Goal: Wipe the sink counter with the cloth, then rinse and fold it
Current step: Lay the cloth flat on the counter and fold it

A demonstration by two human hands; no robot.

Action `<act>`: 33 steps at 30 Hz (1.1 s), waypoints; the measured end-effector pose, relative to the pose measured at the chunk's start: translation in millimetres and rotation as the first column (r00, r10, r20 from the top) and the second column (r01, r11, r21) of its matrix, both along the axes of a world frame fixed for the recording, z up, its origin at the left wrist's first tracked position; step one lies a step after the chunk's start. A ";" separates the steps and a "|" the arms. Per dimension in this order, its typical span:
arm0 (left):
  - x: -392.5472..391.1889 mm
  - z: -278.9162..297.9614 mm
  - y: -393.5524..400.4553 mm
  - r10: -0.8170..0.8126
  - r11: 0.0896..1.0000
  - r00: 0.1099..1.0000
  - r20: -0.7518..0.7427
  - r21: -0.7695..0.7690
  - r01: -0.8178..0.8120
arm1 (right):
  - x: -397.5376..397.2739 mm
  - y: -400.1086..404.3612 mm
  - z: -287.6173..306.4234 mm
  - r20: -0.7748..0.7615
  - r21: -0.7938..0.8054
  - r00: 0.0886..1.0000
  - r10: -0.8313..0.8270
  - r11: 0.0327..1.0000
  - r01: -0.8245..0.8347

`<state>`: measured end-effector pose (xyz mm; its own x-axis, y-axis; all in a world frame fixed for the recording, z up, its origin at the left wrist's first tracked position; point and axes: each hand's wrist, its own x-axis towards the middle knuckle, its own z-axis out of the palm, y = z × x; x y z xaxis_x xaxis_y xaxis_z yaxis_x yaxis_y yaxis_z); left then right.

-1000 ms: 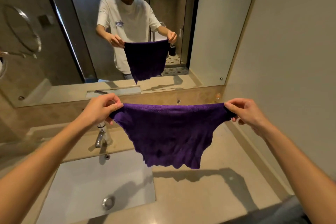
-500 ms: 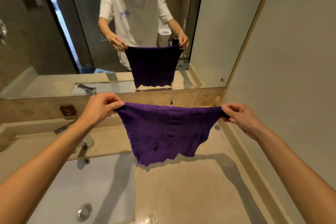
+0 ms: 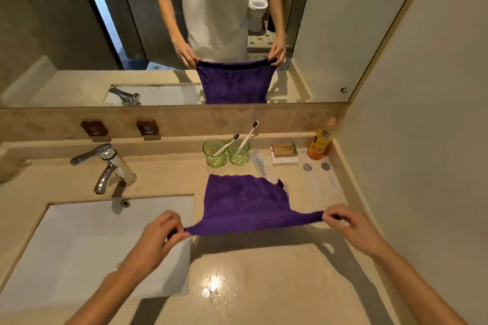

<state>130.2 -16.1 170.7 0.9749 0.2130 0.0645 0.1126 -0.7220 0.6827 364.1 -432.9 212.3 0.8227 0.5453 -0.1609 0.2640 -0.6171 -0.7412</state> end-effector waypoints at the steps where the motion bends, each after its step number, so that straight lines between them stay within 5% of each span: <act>1: -9.4 -19.0 -8.0 -0.008 1.000 0.998 -0.056 -0.027 0.007 | -6.6 -6.9 -17.4 -0.008 -0.044 1.000 0.027 0.999 -0.028; 11: -74.4 -118.0 -72.9 -0.132 0.983 0.926 -0.353 0.071 0.167 | -64.0 -71.5 -127.9 -0.068 -0.343 0.977 0.202 0.915 -0.213; 15: -96.1 -149.5 -83.5 -0.175 0.926 0.921 -0.348 0.259 0.274 | -80.8 -87.1 -156.2 0.045 -0.323 0.954 0.296 0.908 -0.267; 20: -99.0 -135.6 -103.4 -0.097 0.935 0.935 -0.340 0.291 0.203 | -91.8 -92.1 -157.7 0.184 -0.383 0.922 0.341 0.889 -0.252; 26: -90.3 -123.7 -90.6 -0.067 0.987 0.891 -0.449 0.101 0.125 | -88.1 -91.5 -136.4 -0.006 -0.454 0.986 0.167 0.878 -0.151; 30: -44.3 -99.4 -72.1 0.076 0.995 0.874 -0.481 -0.024 -0.099 | -53.6 -76.3 -127.4 -0.174 -0.404 0.977 -0.122 0.914 0.042; 33: 14.1 -95.9 -53.6 0.189 0.974 0.895 -0.405 -0.036 -0.222 | -12.5 -38.2 -127.7 -0.173 -0.356 0.969 -0.177 0.928 0.106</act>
